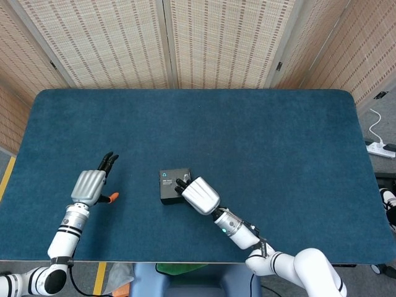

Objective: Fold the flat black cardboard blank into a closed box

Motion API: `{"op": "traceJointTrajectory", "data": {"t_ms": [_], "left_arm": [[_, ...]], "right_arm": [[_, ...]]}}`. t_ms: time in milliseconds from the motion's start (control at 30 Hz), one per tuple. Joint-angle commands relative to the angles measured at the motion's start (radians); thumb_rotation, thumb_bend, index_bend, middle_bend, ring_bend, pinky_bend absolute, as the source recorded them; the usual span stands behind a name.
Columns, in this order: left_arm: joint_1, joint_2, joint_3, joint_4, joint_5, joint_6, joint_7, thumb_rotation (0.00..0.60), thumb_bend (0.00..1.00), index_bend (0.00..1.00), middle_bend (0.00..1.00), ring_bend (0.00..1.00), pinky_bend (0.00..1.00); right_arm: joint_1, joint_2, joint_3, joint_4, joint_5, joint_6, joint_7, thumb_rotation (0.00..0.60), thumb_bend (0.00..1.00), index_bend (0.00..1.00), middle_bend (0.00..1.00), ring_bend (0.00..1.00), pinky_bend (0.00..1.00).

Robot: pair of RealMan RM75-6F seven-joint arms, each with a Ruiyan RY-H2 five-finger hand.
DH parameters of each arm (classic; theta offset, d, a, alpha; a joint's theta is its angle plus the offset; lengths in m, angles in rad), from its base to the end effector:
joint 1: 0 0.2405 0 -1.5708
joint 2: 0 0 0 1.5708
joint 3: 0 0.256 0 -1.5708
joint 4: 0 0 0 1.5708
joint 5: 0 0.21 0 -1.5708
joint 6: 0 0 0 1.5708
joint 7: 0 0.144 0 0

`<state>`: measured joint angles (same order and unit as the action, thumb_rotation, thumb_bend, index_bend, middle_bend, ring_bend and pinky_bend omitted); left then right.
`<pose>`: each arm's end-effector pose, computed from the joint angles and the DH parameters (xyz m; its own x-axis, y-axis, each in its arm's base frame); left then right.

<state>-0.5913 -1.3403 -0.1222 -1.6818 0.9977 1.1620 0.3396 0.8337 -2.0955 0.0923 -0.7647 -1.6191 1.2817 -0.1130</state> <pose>-0.2095 0.3135 0.0574 0.3742 0.2137 0.9024 0.9270 -0.1136 -0.3575 -0.0822 -0.3193 -0.1191 0.4173 0.1266 0.8999 -0.6159 -0.6888 0.3825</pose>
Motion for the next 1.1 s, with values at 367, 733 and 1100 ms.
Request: {"op": "traceJointTrajectory", "data": {"t_ms": [367,733,1100], "left_arm": [[0.099,0.007,0.037,0.042,0.085,0.151,0.046,0.600,0.22,0.00,0.00,0.22,0.44],[0.253,0.079,0.096,0.057,0.228,0.320,-0.050,0.600,0.22,0.00,0.00,0.09,0.21],[0.409,0.132,0.179,0.018,0.371,0.459,-0.109,0.600,0.22,0.00,0.00,0.08,0.19]], "right_arm": [[-0.199,0.459,0.006,-0.584,0.100,0.071,-0.182,0.600,0.01,0.00,0.09,0.19,0.48],[-0.457,0.876,-0.143,-0.897,0.125,0.197,-0.114,0.600,0.11,0.00,0.16,0.05,0.21],[-0.682,0.969,-0.205,-0.860,0.073,0.403,0.085,0.600,0.11,0.00,0.12,0.00,0.13]]}}
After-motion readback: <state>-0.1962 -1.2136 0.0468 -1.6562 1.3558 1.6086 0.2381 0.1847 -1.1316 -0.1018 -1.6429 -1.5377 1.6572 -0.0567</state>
